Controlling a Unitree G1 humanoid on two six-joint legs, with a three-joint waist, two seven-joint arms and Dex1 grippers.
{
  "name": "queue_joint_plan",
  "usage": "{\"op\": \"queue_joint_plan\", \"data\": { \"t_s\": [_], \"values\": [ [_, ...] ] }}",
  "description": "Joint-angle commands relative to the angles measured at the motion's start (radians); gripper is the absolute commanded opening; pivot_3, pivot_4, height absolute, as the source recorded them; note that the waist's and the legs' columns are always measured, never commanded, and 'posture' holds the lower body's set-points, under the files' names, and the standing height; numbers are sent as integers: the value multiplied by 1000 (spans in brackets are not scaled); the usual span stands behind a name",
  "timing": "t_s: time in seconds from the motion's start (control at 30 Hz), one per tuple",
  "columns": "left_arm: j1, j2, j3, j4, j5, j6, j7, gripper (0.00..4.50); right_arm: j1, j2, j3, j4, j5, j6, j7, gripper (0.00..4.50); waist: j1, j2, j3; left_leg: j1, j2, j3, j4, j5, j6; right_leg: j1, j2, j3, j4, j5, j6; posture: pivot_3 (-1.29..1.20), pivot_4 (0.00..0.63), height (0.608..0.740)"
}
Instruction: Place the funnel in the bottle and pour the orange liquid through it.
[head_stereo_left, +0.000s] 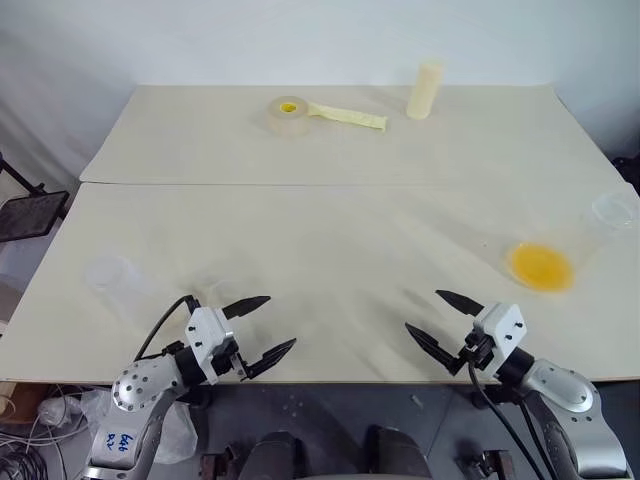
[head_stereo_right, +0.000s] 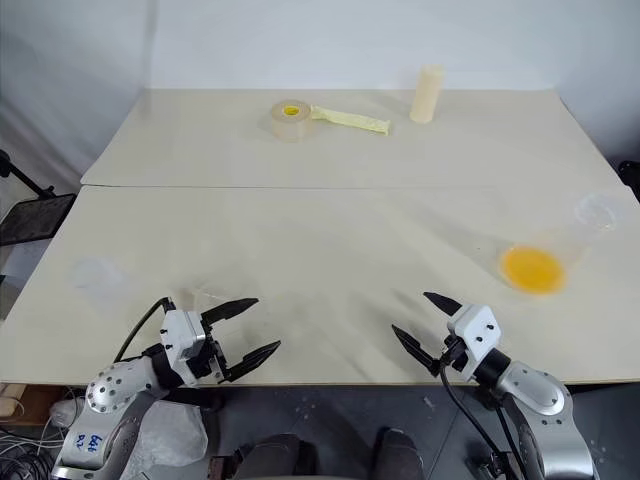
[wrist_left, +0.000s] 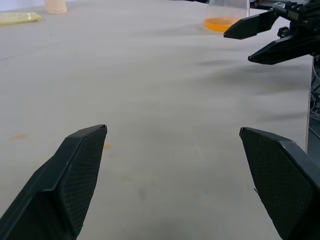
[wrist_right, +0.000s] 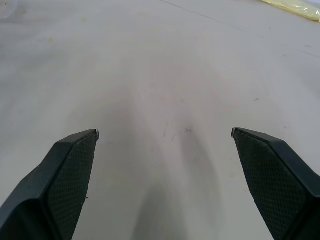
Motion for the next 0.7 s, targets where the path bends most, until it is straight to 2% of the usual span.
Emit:
{"op": "queue_joint_plan", "data": {
  "t_s": [0.03,0.13,0.27,0.4,0.47,0.7],
  "values": [
    [-1,8,22,-45,-19,-1,10,4500,-10,11,1,-16,13,-18,-1,4460,0,0,0,0,0,0,0,0,0,0,0,0,0,0,0,0,150,740],
    [-9,8,28,-55,-26,42,37,4500,-21,16,4,-13,11,-14,0,4460,0,0,0,0,0,0,0,0,0,0,0,0,0,0,0,0,150,740],
    [-6,20,29,-116,-35,198,112,4500,-44,13,17,4,10,-13,15,4460,-1,0,0,0,0,0,0,0,0,0,0,0,1,0,0,0,150,740],
    [53,-18,81,-246,-85,152,142,4500,-135,7,51,80,18,-15,72,4460,-5,-1,0,0,0,0,0,0,0,0,0,0,1,0,0,0,150,740],
    [92,-27,147,-286,-114,160,175,4500,-177,3,63,117,19,-19,100,4460,-7,-1,0,0,0,0,0,0,0,0,0,2,1,0,0,0,150,740],
    [415,-66,374,-413,-257,122,152,4500,-356,9,98,311,14,-48,215,4460,-26,-3,2,0,2,0,0,0,-1,0,1,1,0,0,0,0,150,740]
  ]
}}
